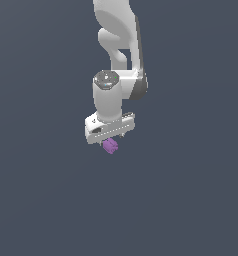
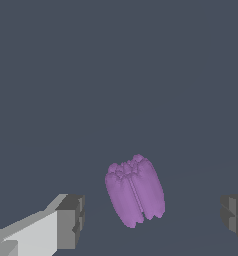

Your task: Pick up the object and move it to a goal position.

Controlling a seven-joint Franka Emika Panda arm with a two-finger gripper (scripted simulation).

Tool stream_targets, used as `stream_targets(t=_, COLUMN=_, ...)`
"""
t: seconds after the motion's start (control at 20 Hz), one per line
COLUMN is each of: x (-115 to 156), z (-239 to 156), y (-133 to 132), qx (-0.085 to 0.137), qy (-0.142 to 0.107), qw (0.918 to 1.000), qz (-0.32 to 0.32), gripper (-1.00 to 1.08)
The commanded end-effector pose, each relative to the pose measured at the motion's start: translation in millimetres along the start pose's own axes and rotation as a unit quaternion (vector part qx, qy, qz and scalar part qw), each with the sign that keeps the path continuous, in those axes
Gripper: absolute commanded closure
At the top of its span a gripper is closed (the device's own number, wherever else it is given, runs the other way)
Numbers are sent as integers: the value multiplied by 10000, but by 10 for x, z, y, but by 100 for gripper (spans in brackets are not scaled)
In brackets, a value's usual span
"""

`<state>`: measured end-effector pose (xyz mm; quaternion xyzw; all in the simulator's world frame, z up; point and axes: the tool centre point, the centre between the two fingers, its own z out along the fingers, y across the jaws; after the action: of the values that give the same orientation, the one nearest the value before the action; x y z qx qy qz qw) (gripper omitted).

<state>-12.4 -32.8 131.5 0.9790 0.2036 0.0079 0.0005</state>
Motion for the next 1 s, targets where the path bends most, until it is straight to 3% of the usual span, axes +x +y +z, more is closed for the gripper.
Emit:
stream_targets(t=0.0, x=-51, z=79, y=4, qx=0, qy=-16, qw=9994, qz=-340, gripper=-92)
stream_targets(t=0.5, x=-220, z=325, y=3, qx=21, qy=-59, qw=9898, qz=-1422, gripper=-92)
stream_targets(t=0.95, x=-283, z=412, y=-3, qx=34, qy=-71, qw=9833, qz=-1818, gripper=-92)
